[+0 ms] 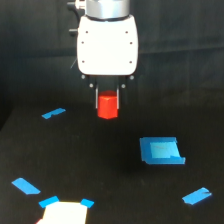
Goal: Pick up the red object from the table
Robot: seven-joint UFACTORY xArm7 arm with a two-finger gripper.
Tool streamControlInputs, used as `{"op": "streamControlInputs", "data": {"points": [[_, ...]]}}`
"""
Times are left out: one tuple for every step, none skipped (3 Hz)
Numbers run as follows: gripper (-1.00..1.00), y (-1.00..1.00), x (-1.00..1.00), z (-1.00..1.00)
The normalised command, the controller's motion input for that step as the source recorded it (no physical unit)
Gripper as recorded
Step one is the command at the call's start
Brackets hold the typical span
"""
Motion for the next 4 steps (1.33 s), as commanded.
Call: {"op": "streamControlInputs", "data": {"points": [[-1.00, -0.84, -0.19, 0.27], [-1.00, -0.44, -0.18, 0.28], [-0.94, -0.58, 0.28, 0.44], [-0.81, -0.82, 0.00, 0.69]]}}
